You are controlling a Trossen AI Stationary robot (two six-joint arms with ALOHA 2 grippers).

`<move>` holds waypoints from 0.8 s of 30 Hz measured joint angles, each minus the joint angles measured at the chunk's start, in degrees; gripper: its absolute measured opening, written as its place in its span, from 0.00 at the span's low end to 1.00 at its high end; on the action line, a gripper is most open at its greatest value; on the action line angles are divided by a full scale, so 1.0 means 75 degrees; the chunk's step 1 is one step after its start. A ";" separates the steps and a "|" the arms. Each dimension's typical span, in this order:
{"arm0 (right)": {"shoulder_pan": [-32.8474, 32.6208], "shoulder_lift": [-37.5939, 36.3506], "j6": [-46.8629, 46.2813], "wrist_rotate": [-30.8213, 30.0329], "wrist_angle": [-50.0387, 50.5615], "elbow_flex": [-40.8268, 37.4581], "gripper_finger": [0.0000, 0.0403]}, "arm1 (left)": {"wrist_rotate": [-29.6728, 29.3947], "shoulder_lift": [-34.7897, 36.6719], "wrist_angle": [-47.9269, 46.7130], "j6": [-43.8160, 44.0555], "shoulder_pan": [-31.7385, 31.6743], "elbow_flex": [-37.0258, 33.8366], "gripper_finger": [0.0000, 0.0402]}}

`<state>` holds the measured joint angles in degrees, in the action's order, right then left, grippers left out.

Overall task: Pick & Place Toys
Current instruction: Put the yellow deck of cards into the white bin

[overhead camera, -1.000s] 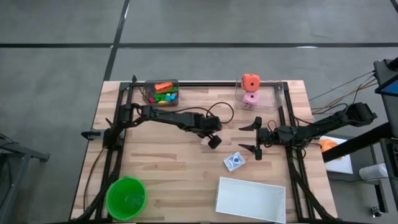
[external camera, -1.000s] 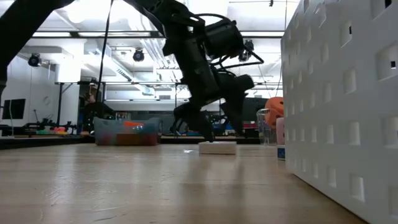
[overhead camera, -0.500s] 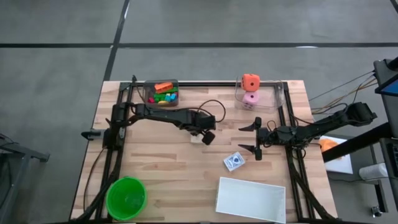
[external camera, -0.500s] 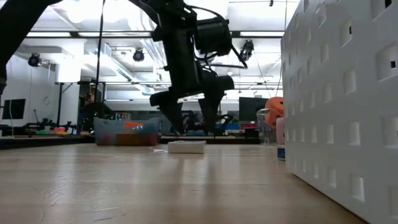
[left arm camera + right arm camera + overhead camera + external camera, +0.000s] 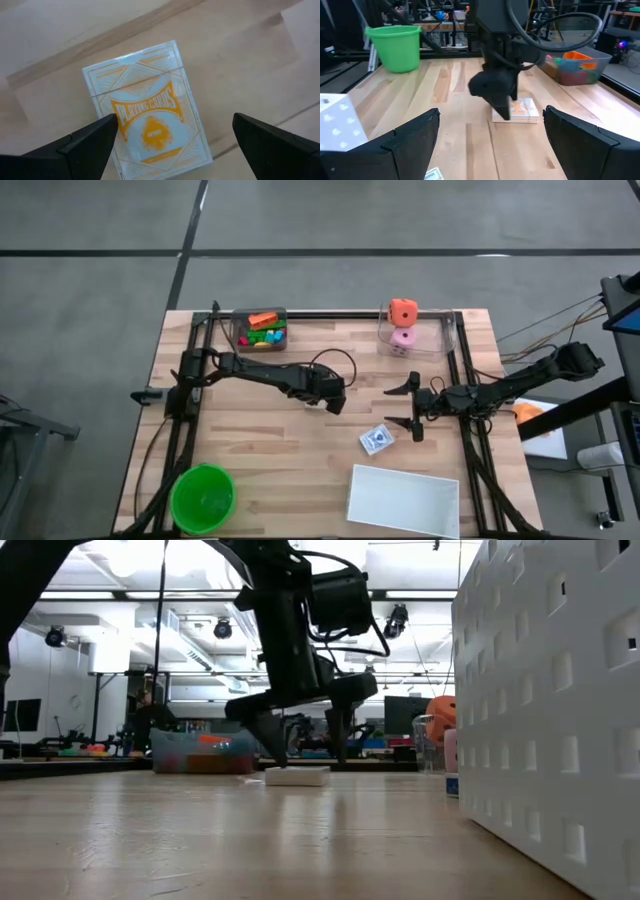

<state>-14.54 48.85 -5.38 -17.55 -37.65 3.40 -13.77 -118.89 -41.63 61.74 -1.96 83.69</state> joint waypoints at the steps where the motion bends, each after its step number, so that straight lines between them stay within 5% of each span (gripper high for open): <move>1: -0.0041 -0.0001 0.0002 0.0004 0.0003 0.0000 0.88 | -0.0060 0.0003 0.0005 0.0036 0.0000 -0.0027 1.00; 11: -0.0285 -0.0001 0.0057 0.0002 0.0003 0.0003 0.88 | -0.0178 0.0038 -0.1034 -0.1017 -0.0085 -0.0322 1.00; 24: -0.0297 -0.0011 0.0060 -0.0109 0.0000 0.0003 0.88 | -0.0622 0.0606 -0.1544 0.0336 -0.0032 -0.0217 1.00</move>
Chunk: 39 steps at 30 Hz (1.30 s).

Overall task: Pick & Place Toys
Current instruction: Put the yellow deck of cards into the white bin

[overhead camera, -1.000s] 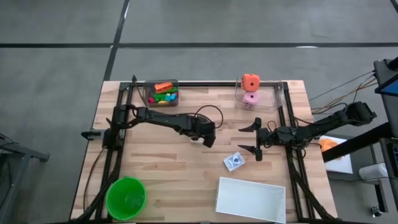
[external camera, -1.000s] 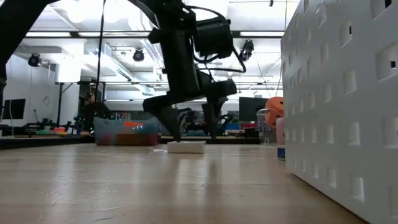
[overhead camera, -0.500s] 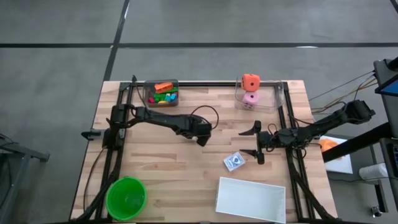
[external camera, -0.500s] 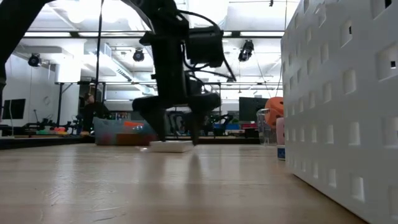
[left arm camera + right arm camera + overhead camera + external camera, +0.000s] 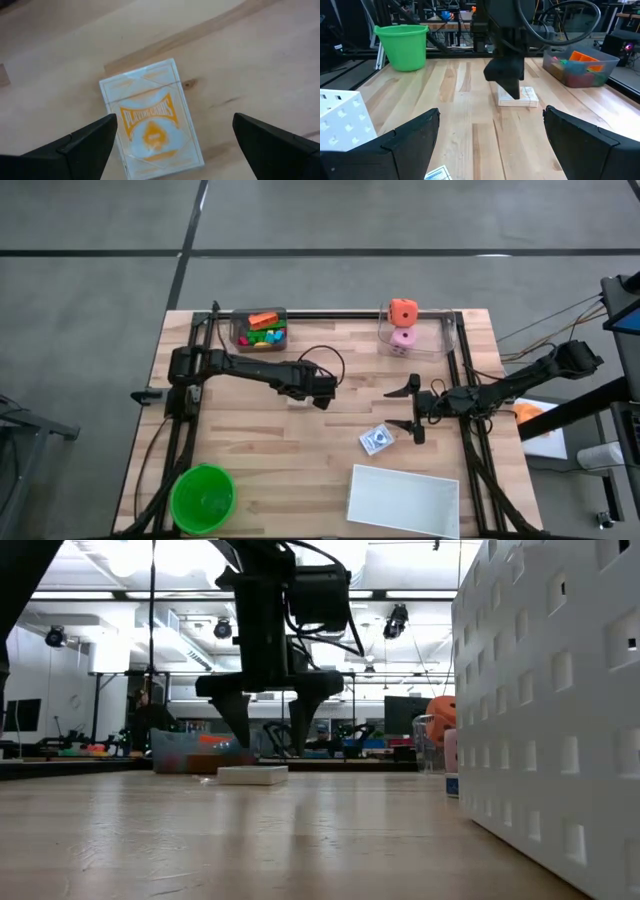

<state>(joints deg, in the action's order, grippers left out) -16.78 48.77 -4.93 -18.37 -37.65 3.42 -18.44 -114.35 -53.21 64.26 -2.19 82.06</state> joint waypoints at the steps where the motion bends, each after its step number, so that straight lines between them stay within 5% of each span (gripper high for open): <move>1: -0.0003 -0.0002 0.0000 0.0000 0.0003 0.0000 0.88 | -0.0003 -0.0003 0.0003 0.0016 0.0003 0.0000 1.00; 12: -0.0089 0.0009 0.0000 -0.0001 0.0017 0.0000 0.88 | 0.0006 -0.0032 0.0159 0.0410 -0.0013 -0.0661 1.00; 26: -0.0114 0.0009 -0.0001 -0.0009 0.0006 0.0000 0.88 | 0.0341 0.0027 0.1845 0.0397 -0.0106 -0.1645 0.99; 35: -0.0114 0.0015 0.0000 -0.0236 0.0063 0.0000 0.88 | 0.0354 0.0029 0.1824 -0.0188 -0.0147 -0.1690 0.76; 39: -0.0114 0.0053 0.0000 -0.0379 0.0064 0.0000 0.88 | 0.0368 0.0029 0.1824 -0.0626 -0.0164 -0.1690 0.76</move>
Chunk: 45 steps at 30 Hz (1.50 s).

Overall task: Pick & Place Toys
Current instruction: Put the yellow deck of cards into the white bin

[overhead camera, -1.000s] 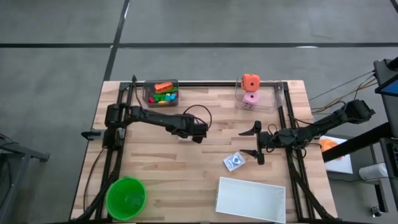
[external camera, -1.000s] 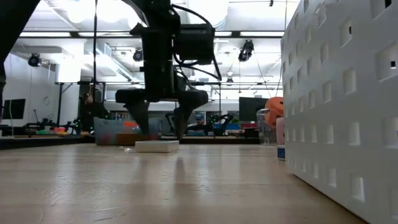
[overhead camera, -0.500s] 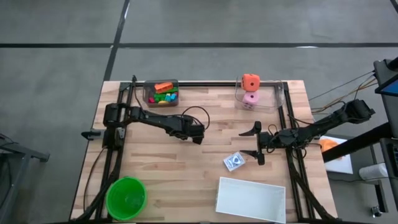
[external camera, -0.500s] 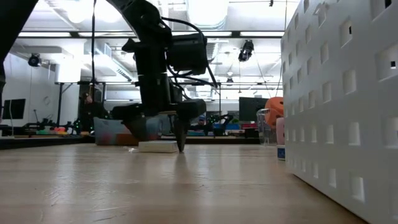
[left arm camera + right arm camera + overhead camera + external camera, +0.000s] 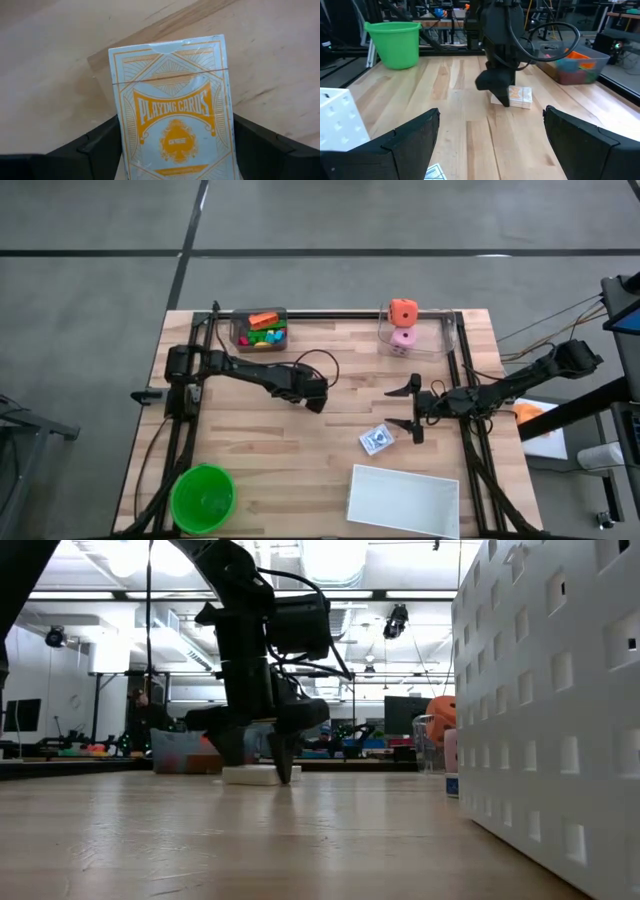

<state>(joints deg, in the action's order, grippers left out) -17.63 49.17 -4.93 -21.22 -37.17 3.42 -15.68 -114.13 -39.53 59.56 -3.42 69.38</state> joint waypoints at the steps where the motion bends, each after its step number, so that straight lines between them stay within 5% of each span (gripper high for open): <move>1: 0.0000 0.0018 0.0000 -0.0031 -0.0003 0.0000 0.88 | 0.0000 0.0007 0.0000 -0.0132 0.0000 0.0000 0.76; 13: 0.0003 0.0163 -0.0008 -0.0258 -0.0010 0.0000 0.88 | -0.0574 0.0815 -0.0082 -0.1985 0.0000 -0.0095 0.76; 25: 0.0398 0.0276 -0.2034 -0.0368 0.0157 0.0435 0.88 | -0.1283 0.1341 0.0698 -0.4650 0.0310 -0.0067 0.76; 36: 0.1305 0.1129 -0.3919 0.1112 0.2108 0.2117 0.88 | -0.2241 0.1358 0.1364 -0.6375 0.1156 -0.0047 0.76; 45: 0.2119 0.2941 -0.3974 0.2000 0.3457 0.4087 0.88 | -0.2904 0.1393 0.2327 -0.6960 0.1791 -0.0044 0.76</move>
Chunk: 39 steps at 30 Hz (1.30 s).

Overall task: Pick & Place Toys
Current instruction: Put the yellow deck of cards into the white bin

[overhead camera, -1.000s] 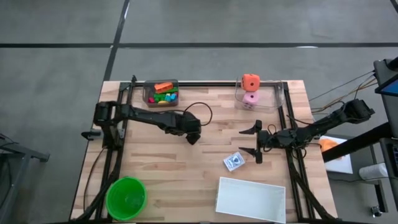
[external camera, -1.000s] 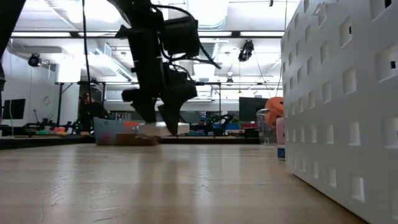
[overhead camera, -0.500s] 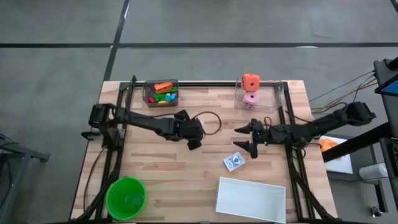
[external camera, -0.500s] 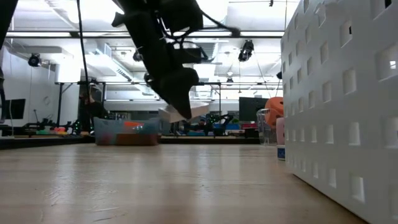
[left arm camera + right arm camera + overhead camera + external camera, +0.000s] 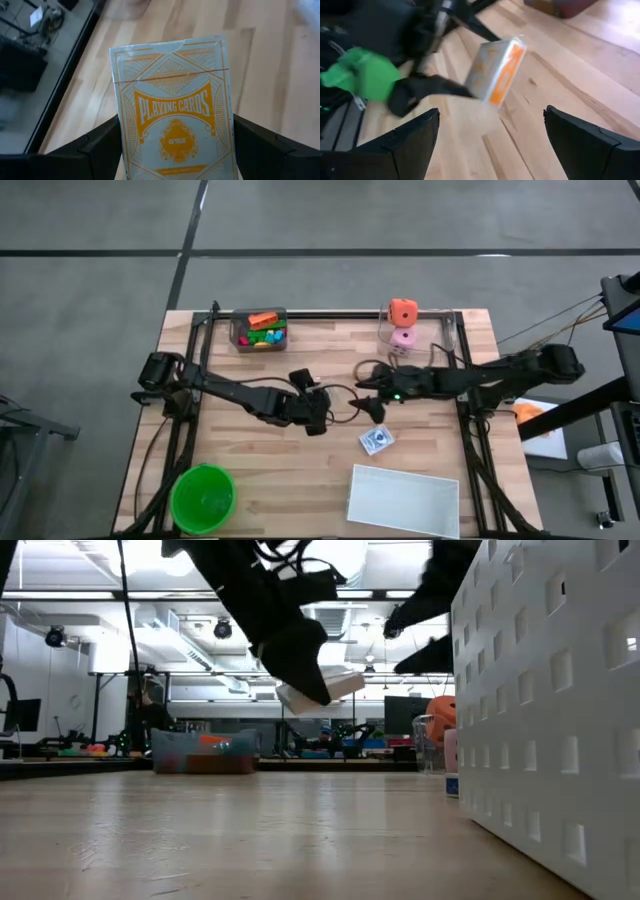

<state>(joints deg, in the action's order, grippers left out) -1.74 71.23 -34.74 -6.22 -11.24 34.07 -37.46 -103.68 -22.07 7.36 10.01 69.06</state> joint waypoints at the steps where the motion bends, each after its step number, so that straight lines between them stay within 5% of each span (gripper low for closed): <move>1: 0.0084 0.0247 0.0029 0.0087 0.0102 0.0191 0.88 | -0.0035 0.0000 0.0092 -0.0019 0.0056 0.0000 0.76; 9: 0.0503 0.1590 0.0203 0.0828 0.0121 0.1081 0.88 | -0.0270 0.0000 0.0482 -0.0185 0.0313 0.0000 0.76; 20: 0.0612 0.2172 0.0342 0.1187 0.0081 0.1565 0.85 | -0.0266 -0.0007 0.0880 -0.0369 0.0354 -0.0009 0.76; 24: 0.0612 0.2170 0.0343 0.1187 0.0075 0.1567 0.69 | -0.0209 -0.0012 0.0926 -0.0360 0.0360 -0.0012 0.76; 31: 0.0616 0.2156 0.0295 0.1516 -0.0078 0.1570 0.21 | -0.0412 -0.0020 0.1087 -0.0406 0.0374 -0.0025 0.76; 39: 0.0561 0.2138 0.0761 0.1548 -0.0129 0.1547 0.18 | -0.0537 0.0050 0.1629 -0.0390 0.0533 -0.0370 0.81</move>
<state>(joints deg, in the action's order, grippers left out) 2.47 87.26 -29.02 5.39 -12.21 45.67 -41.48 -103.30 -9.85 4.44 14.01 66.28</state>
